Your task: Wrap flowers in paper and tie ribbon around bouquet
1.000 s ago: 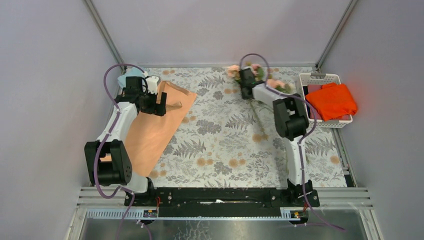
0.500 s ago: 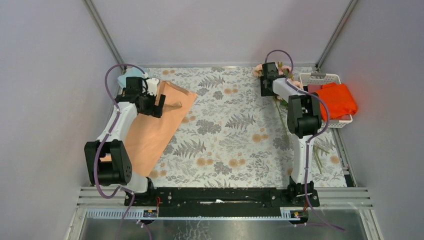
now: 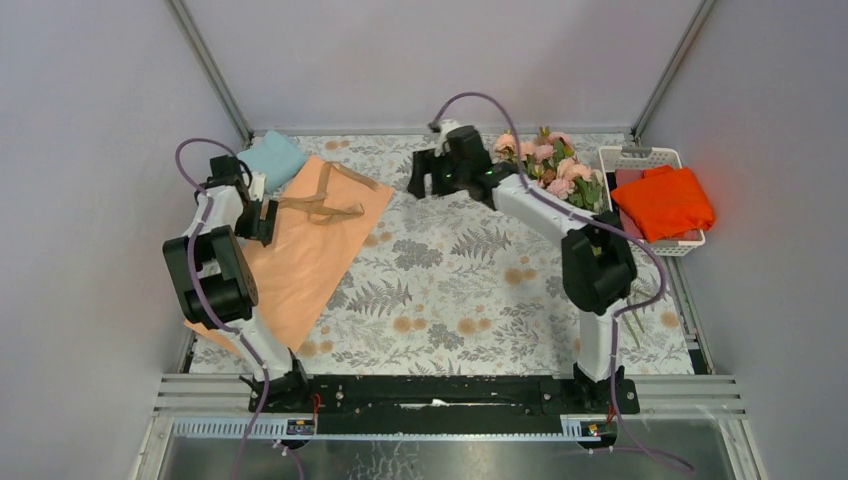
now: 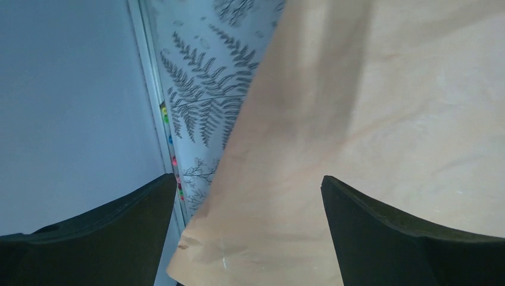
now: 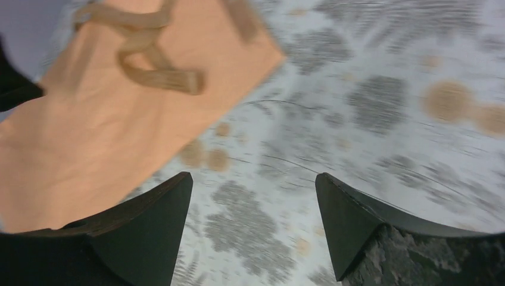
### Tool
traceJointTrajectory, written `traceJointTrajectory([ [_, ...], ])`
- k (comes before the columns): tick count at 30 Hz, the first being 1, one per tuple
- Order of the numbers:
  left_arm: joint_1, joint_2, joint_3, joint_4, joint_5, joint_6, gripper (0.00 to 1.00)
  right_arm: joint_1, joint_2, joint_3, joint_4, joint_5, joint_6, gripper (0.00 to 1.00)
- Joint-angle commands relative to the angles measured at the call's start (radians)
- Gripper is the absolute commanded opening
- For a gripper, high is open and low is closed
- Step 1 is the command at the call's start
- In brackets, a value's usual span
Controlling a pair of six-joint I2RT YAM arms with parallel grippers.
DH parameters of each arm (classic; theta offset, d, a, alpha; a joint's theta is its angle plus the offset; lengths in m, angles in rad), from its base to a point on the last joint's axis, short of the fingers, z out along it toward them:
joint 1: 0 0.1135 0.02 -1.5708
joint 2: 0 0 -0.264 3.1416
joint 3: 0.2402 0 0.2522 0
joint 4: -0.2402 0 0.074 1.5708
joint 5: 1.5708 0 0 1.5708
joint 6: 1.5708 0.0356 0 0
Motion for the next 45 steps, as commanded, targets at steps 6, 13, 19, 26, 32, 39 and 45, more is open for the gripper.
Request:
traceJointTrajectory([
  [6, 0.188, 0.090, 0.013, -0.049, -0.003, 0.038, 0.99, 0.184, 0.401, 0.391, 0.081, -0.176, 0.129, 0.82],
  [13, 0.299, 0.104, -0.054, -0.050, 0.051, 0.154, 0.99, 0.216, 0.650, 0.642, 0.063, -0.165, 0.165, 0.82],
  [19, 0.370, 0.144, -0.105, -0.050, 0.084, 0.230, 0.99, 0.243, 0.746, 0.727, 0.106, -0.169, 0.193, 0.80],
  [26, 0.378, 0.150, -0.158, -0.076, 0.202, 0.272, 0.94, 0.246, 0.815, 0.804, 0.217, -0.101, 0.236, 0.51],
  [32, 0.377, 0.141, -0.167, -0.125, 0.303, 0.296, 0.30, 0.245, 0.744, 0.787, 0.201, -0.142, 0.200, 0.00],
  [39, 0.378, 0.122, -0.173, -0.142, 0.371, 0.287, 0.00, 0.084, 0.055, 0.252, 0.197, -0.105, 0.038, 0.00],
  [45, 0.349, 0.041, -0.173, -0.195, 0.495, 0.292, 0.00, -0.154, -0.478, -0.124, 0.080, 0.257, -0.064, 0.00],
])
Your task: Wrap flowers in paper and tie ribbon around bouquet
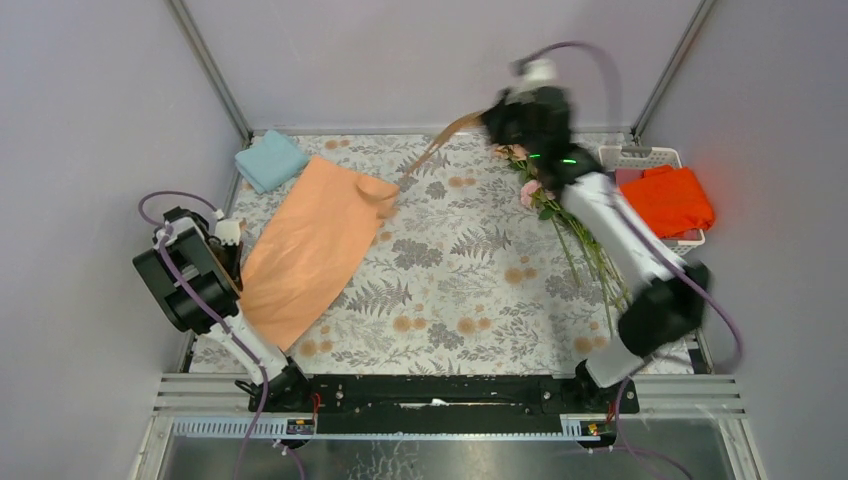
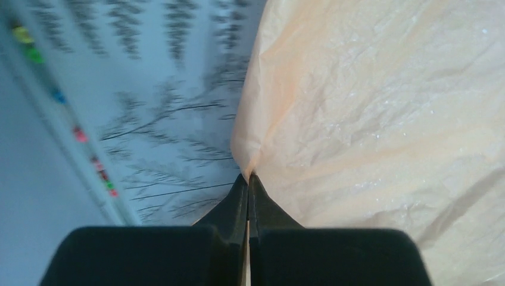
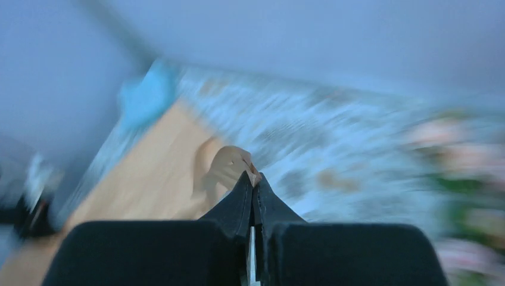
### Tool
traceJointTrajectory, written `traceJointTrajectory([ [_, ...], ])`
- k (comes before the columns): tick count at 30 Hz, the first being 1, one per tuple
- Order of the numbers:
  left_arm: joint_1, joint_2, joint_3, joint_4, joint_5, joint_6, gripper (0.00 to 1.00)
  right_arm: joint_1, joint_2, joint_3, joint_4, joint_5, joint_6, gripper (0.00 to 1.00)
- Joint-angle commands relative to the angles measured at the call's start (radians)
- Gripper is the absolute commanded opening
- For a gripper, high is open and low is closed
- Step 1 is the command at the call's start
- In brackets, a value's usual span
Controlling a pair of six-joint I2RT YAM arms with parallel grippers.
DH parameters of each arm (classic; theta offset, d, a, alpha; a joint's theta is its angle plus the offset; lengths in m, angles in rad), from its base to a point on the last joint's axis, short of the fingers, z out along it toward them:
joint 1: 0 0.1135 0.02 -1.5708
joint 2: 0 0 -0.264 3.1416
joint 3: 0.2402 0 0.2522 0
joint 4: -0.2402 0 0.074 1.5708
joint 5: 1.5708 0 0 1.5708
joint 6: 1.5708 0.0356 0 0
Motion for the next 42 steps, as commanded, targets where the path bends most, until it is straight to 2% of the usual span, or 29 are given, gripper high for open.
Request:
traceJointTrajectory([
  [1, -0.043, -0.054, -0.036, -0.122, 0.188, -0.002, 0.00, -0.159, -0.375, -0.153, -0.068, 0.354, -0.136, 0.00],
  [6, -0.174, -0.132, -0.033, -0.143, 0.269, -0.046, 0.00, -0.201, -0.524, -0.192, -0.253, 0.717, -0.213, 0.00],
  [9, -0.251, -0.158, -0.022, -0.144, 0.317, -0.096, 0.00, -0.229, -0.519, -0.170, -0.343, 0.720, -0.218, 0.01],
  [14, -0.325, -0.167, 0.001, -0.099, 0.438, -0.257, 0.00, -0.235, -0.377, -0.095, -0.514, 0.636, -0.196, 0.10],
  [15, -0.339, -0.169, 0.003, -0.087, 0.448, -0.291, 0.00, -0.237, -0.359, -0.097, -0.530, 0.643, -0.190, 0.15],
  [16, -0.354, -0.173, 0.001, -0.073, 0.458, -0.324, 0.00, -0.240, -0.344, -0.099, -0.545, 0.646, -0.183, 0.28],
  [17, -0.371, -0.177, -0.005, -0.055, 0.467, -0.354, 0.00, -0.242, -0.330, -0.096, -0.565, 0.655, -0.178, 0.57],
  [19, -0.413, -0.189, -0.029, -0.014, 0.471, -0.416, 0.00, -0.242, -0.286, -0.062, -0.631, 0.712, -0.163, 0.96],
  [22, -0.462, -0.198, -0.071, 0.058, 0.485, -0.517, 0.00, -0.220, -0.234, -0.001, -0.732, 0.808, -0.142, 1.00],
  [24, -0.482, -0.192, -0.097, 0.096, 0.502, -0.580, 0.00, -0.136, -0.222, 0.002, -0.735, 0.865, -0.141, 1.00],
  [25, -0.488, -0.189, -0.103, 0.111, 0.505, -0.606, 0.00, -0.070, -0.221, -0.011, -0.714, 0.858, -0.149, 1.00],
  [26, -0.495, -0.184, -0.110, 0.123, 0.506, -0.627, 0.00, -0.005, -0.223, -0.035, -0.679, 0.789, -0.165, 1.00],
  [27, -0.498, -0.184, -0.115, 0.137, 0.506, -0.645, 0.00, 0.046, -0.232, -0.080, -0.629, 0.599, -0.178, 1.00],
  [28, -0.501, -0.183, -0.123, 0.148, 0.505, -0.660, 0.00, 0.070, -0.243, -0.133, -0.555, 0.343, -0.183, 1.00],
  [30, -0.504, -0.183, -0.133, 0.164, 0.497, -0.680, 0.00, 0.094, -0.273, -0.284, -0.351, -0.113, -0.158, 0.97],
  [31, -0.505, -0.181, -0.137, 0.168, 0.494, -0.685, 0.00, 0.118, -0.293, -0.369, -0.204, -0.214, -0.133, 0.92],
  [32, -0.506, -0.180, -0.142, 0.170, 0.494, -0.691, 0.00, 0.152, -0.318, -0.437, -0.128, -0.275, -0.150, 0.91],
  [34, -0.508, -0.177, -0.147, 0.174, 0.494, -0.695, 0.00, 0.248, -0.381, -0.561, -0.031, -0.291, -0.258, 0.93],
  [38, -0.510, -0.170, -0.150, 0.175, 0.495, -0.698, 0.00, 0.387, -0.520, -0.872, 0.276, -0.182, -0.538, 0.95],
  [42, -0.516, -0.174, -0.151, 0.175, 0.487, -0.695, 0.00, 0.433, -0.544, -1.079, 0.604, -0.119, -0.733, 0.96],
])
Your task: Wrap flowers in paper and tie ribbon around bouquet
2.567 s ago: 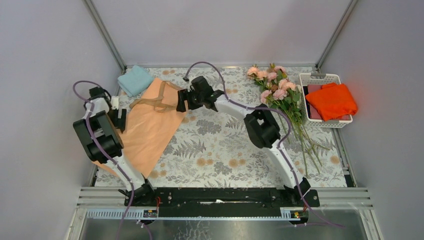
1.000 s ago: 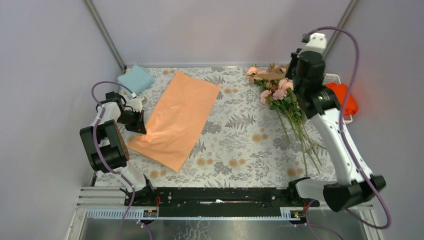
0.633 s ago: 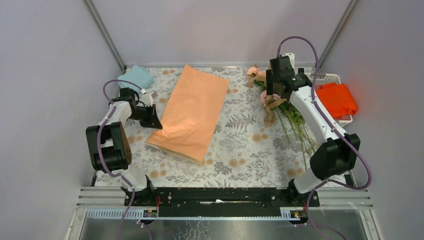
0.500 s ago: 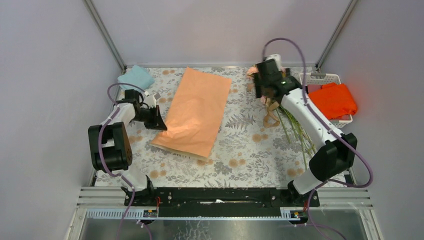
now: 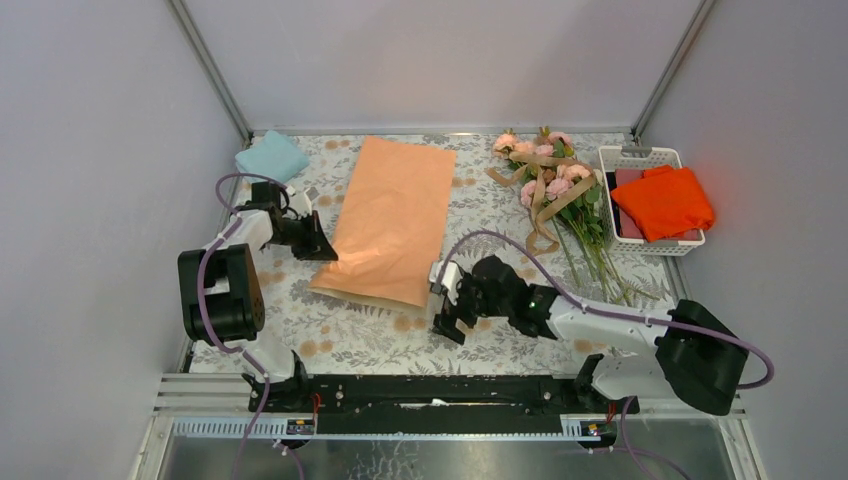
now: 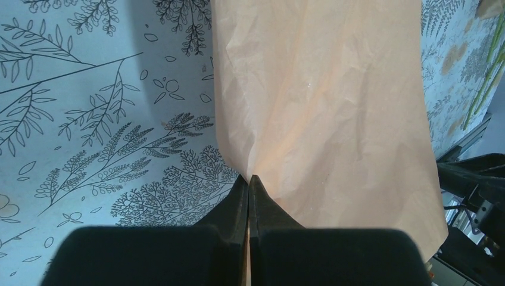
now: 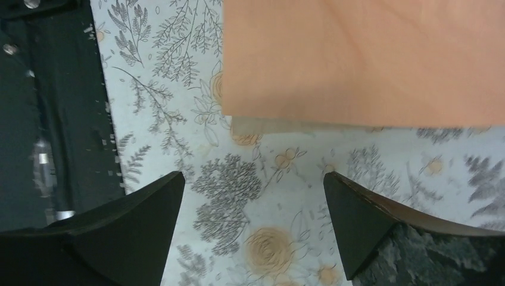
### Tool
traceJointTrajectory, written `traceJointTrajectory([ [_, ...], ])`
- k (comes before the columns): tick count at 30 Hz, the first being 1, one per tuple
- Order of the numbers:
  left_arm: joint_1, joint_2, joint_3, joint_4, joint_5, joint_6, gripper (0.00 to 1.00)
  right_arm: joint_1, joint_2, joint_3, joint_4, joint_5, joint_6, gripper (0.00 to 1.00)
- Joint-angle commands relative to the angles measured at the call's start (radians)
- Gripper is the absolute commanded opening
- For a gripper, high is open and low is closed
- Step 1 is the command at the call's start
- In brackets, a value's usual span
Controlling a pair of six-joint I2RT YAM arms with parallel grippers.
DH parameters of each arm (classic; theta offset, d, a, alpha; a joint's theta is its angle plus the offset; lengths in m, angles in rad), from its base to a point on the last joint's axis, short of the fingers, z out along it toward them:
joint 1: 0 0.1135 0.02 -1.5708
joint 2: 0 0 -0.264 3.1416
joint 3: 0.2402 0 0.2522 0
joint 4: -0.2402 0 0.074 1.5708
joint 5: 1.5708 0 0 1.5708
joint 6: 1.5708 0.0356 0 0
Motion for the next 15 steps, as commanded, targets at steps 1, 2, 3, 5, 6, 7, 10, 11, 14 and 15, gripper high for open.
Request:
traceJointTrajectory([
  [1, -0.014, 0.001, -0.006, 0.037, 0.011, -0.020, 0.00, 0.021, -0.027, -0.124, 0.506, 0.043, -0.272, 0.96],
  [2, -0.013, -0.004, -0.007, 0.037, 0.009, -0.018, 0.00, 0.022, -0.005, -0.124, 0.542, 0.064, -0.284, 0.95],
  [3, -0.013, -0.008, -0.007, 0.037, 0.007, -0.017, 0.00, 0.021, 0.019, -0.119, 0.561, 0.082, -0.305, 0.95],
  [5, -0.013, -0.015, -0.007, 0.037, 0.003, -0.014, 0.00, 0.022, 0.072, -0.117, 0.612, 0.116, -0.337, 0.95],
  [6, -0.014, -0.015, -0.006, 0.038, 0.003, -0.013, 0.00, 0.022, 0.096, -0.118, 0.648, 0.124, -0.347, 0.96],
  [7, -0.014, -0.018, -0.006, 0.038, 0.002, -0.011, 0.00, 0.021, 0.117, -0.120, 0.681, 0.127, -0.354, 0.96],
  [10, -0.014, -0.023, -0.010, 0.037, -0.005, -0.008, 0.00, 0.022, 0.147, -0.105, 0.727, 0.116, -0.365, 0.96],
  [11, -0.014, -0.023, -0.009, 0.037, -0.006, -0.006, 0.00, 0.022, 0.156, -0.095, 0.728, 0.116, -0.370, 0.95],
  [14, -0.018, -0.022, -0.006, 0.037, -0.004, -0.004, 0.00, 0.021, 0.202, -0.064, 0.730, 0.105, -0.393, 0.86],
  [15, -0.019, -0.022, -0.006, 0.037, -0.004, -0.003, 0.00, 0.022, 0.220, -0.055, 0.733, 0.101, -0.399, 0.76],
])
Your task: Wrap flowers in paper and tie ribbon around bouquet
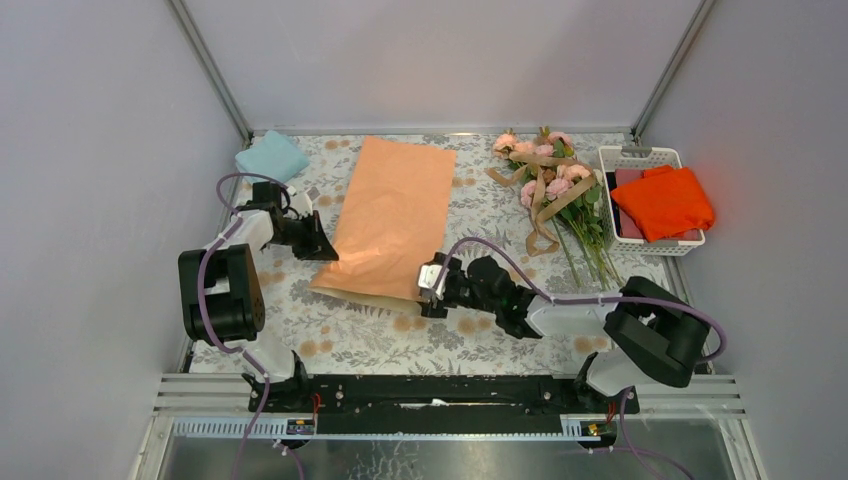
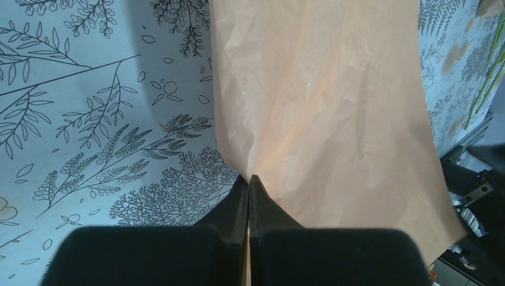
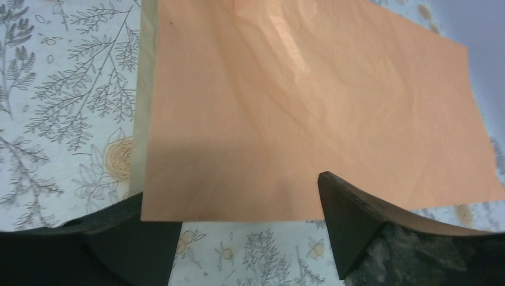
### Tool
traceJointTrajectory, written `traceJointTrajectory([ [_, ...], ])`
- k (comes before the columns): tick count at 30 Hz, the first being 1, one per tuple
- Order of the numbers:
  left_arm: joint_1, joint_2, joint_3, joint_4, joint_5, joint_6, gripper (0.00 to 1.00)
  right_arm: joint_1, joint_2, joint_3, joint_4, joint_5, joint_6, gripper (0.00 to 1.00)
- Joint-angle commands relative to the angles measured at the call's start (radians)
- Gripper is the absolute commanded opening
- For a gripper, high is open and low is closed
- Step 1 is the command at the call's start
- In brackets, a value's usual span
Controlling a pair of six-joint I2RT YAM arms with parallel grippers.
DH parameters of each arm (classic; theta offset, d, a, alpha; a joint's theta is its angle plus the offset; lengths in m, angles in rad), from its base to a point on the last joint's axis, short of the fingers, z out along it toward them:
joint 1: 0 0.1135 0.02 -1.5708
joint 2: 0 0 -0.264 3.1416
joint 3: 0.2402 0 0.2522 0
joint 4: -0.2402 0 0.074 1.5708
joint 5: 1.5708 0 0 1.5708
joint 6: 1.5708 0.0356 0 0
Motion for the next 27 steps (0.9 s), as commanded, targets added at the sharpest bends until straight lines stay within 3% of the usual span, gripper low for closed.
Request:
traceJointTrajectory([
  [1, -0.010, -0.023, -0.002, 0.029, -0.003, 0.004, 0.00, 0.003, 0.050, 0.068, 0.120, 0.005, -0.060, 0.56],
  [3, -0.010, -0.027, 0.015, 0.002, 0.010, 0.039, 0.00, 0.002, 0.046, 0.087, 0.107, 0.013, -0.080, 0.21],
  [4, -0.011, -0.025, 0.046, -0.043, 0.017, 0.114, 0.09, 0.001, 0.030, 0.105, 0.070, 0.018, -0.086, 0.06],
  [5, -0.012, -0.021, 0.106, -0.114, 0.009, 0.202, 0.40, -0.002, 0.010, 0.140, 0.008, 0.027, -0.091, 0.00],
  [7, -0.011, -0.026, 0.252, -0.264, -0.064, 0.369, 0.94, -0.008, -0.016, 0.234, -0.145, 0.020, -0.082, 0.00],
  [8, -0.010, -0.042, 0.350, -0.335, -0.087, 0.446, 0.98, -0.011, -0.016, 0.285, -0.214, 0.009, -0.074, 0.00],
  [10, -0.012, -0.106, 0.478, -0.432, -0.062, 0.565, 0.99, -0.021, -0.002, 0.381, -0.349, -0.008, -0.065, 0.00],
  [13, -0.031, -0.202, 0.593, -0.557, 0.106, 0.752, 0.99, -0.046, 0.018, 0.491, -0.475, -0.045, -0.061, 0.00],
  [15, -0.070, -0.272, 0.569, -0.619, 0.211, 0.921, 0.99, -0.066, 0.018, 0.528, -0.509, -0.069, -0.068, 0.00],
  [17, -0.130, -0.341, 0.499, -0.634, 0.222, 1.027, 0.99, -0.082, 0.019, 0.558, -0.523, -0.079, -0.084, 0.00],
  [20, -0.179, -0.402, 0.444, -0.634, 0.215, 1.070, 0.99, -0.087, 0.025, 0.607, -0.552, -0.068, -0.115, 0.00],
  [24, -0.212, -0.405, 0.479, -0.697, 0.272, 1.077, 0.99, -0.098, 0.060, 0.680, -0.596, -0.063, -0.124, 0.00],
  [27, -0.256, -0.419, 0.452, -0.661, 0.280, 1.035, 0.99, -0.101, 0.082, 0.711, -0.598, -0.054, -0.119, 0.00],
])
